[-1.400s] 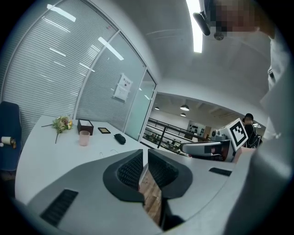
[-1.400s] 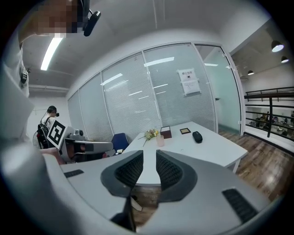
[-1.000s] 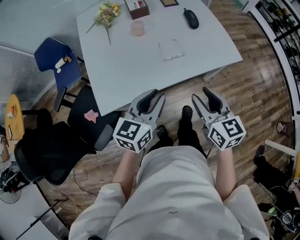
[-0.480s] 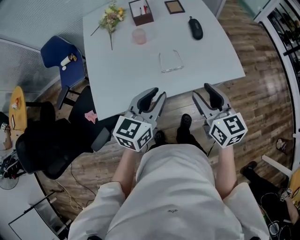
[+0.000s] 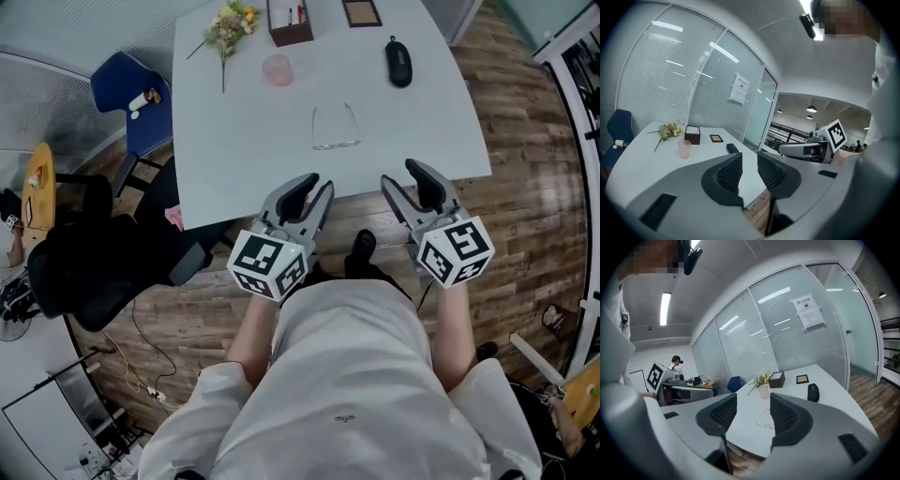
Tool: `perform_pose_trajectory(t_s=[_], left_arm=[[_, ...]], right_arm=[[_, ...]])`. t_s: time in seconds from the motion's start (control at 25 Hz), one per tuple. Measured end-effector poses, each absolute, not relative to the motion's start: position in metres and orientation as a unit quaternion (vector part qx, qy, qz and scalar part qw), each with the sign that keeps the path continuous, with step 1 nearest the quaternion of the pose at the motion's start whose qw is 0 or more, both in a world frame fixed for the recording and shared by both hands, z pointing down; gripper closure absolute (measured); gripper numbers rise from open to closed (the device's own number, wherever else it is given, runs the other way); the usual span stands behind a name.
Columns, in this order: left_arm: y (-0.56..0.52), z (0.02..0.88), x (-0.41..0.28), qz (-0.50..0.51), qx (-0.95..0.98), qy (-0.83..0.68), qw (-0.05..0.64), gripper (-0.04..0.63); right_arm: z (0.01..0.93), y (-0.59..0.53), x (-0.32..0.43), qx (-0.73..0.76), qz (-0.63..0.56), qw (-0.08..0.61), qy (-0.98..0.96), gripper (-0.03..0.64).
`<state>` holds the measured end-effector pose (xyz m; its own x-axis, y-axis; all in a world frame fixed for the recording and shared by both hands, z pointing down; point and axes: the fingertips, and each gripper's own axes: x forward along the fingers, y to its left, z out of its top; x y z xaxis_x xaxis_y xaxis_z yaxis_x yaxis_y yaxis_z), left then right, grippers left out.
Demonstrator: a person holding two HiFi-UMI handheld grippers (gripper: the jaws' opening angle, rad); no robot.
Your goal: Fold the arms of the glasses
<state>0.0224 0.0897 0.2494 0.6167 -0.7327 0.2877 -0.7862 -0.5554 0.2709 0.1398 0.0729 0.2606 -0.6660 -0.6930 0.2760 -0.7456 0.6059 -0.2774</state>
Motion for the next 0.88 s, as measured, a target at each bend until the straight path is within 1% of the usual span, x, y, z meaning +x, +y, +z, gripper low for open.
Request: perform_pose_trajectory(t_s=[0.4, 0.68, 0.88], left_arm=[[0.086, 0.259, 0.039, 0.086, 0.864, -0.455, 0.198, 0.483], [0.088, 0.277, 0.026, 0.095, 0.853, -0.464, 0.218, 0.483], [0.070, 0.282, 0.017, 0.090, 0.854, -0.462, 0.222, 0.483]], right_arm=[[0.277, 0.064, 0.153, 0.367, 0.208, 0.082, -0.903, 0.403], [0.294, 0.061, 0.141, 0.354, 0.222, 0.099, -0.903, 0.403], [0.294, 0.046, 0.135, 0.356, 0.218, 0.111, -0.902, 0.403]])
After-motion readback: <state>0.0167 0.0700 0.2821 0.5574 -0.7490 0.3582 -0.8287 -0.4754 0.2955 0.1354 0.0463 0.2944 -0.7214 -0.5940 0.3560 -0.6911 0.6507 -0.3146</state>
